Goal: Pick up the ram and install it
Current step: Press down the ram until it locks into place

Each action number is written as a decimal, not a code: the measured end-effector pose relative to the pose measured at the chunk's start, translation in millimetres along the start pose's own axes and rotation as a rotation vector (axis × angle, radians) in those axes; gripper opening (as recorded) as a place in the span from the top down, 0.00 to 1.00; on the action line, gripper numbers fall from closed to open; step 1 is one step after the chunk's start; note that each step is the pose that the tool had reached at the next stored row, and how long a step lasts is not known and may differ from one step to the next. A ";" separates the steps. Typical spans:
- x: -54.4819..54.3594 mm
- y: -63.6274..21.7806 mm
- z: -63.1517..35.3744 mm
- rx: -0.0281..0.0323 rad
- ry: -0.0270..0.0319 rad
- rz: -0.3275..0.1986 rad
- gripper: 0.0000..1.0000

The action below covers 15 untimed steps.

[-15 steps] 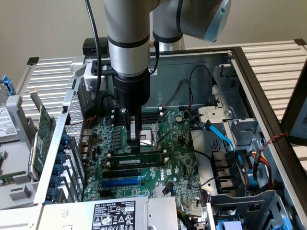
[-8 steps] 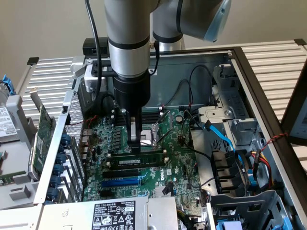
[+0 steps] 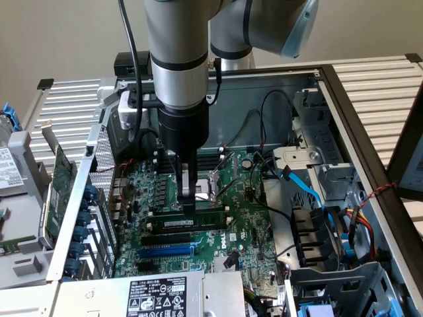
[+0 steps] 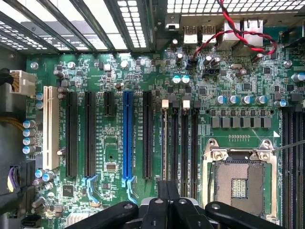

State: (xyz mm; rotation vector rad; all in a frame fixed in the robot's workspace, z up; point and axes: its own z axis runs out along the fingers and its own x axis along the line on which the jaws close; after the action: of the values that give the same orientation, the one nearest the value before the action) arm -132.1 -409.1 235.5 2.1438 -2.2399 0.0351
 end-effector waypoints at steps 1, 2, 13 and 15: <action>0.0 0.0 0.3 0.0012 0.0000 0.000 0.89; 0.0 -0.1 0.6 0.0021 -0.0001 0.000 0.89; -0.1 -0.1 4.3 0.0037 -0.0001 0.000 0.89; -0.1 -0.1 4.6 0.0038 -0.0002 0.000 0.89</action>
State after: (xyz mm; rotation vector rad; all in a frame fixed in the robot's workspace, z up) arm -132.1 -409.2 230.9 2.1455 -2.2420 0.0392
